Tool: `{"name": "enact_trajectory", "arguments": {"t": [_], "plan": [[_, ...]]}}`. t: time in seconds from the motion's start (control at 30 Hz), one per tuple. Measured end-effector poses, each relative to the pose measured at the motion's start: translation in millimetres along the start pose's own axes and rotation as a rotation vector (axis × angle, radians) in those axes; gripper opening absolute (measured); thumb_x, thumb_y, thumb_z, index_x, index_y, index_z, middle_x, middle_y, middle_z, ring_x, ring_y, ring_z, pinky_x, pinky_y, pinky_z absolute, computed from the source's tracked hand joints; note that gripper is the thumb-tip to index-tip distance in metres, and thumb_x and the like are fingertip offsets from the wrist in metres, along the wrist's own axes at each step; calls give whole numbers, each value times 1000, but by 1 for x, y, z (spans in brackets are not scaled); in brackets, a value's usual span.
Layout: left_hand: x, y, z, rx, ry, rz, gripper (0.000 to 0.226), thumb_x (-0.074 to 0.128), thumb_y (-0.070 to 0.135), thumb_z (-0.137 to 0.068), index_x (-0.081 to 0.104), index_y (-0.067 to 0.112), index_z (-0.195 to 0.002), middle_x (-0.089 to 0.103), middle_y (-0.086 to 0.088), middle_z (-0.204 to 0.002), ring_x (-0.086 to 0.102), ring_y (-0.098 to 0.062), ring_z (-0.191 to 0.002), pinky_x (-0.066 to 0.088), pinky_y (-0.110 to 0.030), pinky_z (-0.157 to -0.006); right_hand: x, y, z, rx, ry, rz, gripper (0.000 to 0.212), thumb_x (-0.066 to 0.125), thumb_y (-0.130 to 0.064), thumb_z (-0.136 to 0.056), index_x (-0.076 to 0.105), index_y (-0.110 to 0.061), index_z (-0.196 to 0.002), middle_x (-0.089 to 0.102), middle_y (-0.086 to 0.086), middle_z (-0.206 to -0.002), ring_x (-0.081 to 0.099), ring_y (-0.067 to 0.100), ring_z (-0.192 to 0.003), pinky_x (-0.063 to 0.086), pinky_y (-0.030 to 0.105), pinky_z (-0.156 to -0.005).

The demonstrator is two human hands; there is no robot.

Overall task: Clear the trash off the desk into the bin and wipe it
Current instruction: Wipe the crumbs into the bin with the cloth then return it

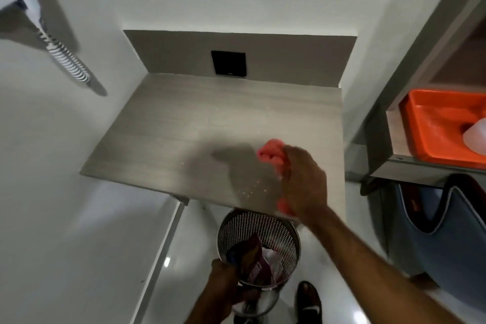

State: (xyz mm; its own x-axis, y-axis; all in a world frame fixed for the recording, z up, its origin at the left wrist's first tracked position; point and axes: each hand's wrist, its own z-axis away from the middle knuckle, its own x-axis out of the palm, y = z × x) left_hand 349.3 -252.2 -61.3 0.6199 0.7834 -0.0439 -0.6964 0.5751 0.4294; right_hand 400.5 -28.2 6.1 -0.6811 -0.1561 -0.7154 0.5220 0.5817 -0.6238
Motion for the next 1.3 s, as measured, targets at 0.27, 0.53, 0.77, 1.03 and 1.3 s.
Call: {"name": "enact_trajectory", "arguments": {"t": [0.27, 0.53, 0.77, 1.03, 1.3], "plan": [[-46, 7, -22, -9, -42, 11, 57, 71, 5, -91, 38, 6, -137, 49, -26, -137, 64, -51, -111, 63, -59, -78, 111, -20, 34, -164, -600, 604, 39, 37, -21, -92, 52, -10, -127, 54, 18, -130, 53, 40, -115, 43, 49, -99], [-66, 13, -25, -1, -120, -136, 57, 69, -5, -85, 45, -4, -136, 55, -30, -133, 73, -48, -98, 64, -60, -76, 56, -54, 122, 156, -416, -157, 39, 59, -4, -76, 68, -24, -108, 72, -18, -103, 68, 1, -94, 49, 12, -84], [-15, 21, -29, -25, -130, -280, 59, 72, 12, -89, 40, 7, -138, 57, -19, -129, 76, -39, -90, 67, -45, -61, -28, 67, 7, 233, -121, 487, 34, 61, -24, -75, 65, -17, -107, 68, 12, -106, 65, 38, -91, 54, 41, -74], [15, 2, -40, -3, -226, -240, 42, 60, 18, -97, 49, 10, -137, 61, -21, -135, 74, -43, -99, 66, -51, -69, 5, 53, 131, 48, -318, 393, 47, 83, -14, -50, 72, -16, -95, 75, 9, -96, 71, 30, -80, 58, 32, -66], [31, -60, -127, -67, -219, -317, 42, 59, 37, -99, 48, 21, -136, 69, -12, -129, 77, -38, -99, 66, -49, -69, 50, 107, 229, 603, -128, 10, 50, 63, -2, -67, 71, -13, -116, 75, 8, -110, 71, 24, -95, 48, 24, -90]]}}
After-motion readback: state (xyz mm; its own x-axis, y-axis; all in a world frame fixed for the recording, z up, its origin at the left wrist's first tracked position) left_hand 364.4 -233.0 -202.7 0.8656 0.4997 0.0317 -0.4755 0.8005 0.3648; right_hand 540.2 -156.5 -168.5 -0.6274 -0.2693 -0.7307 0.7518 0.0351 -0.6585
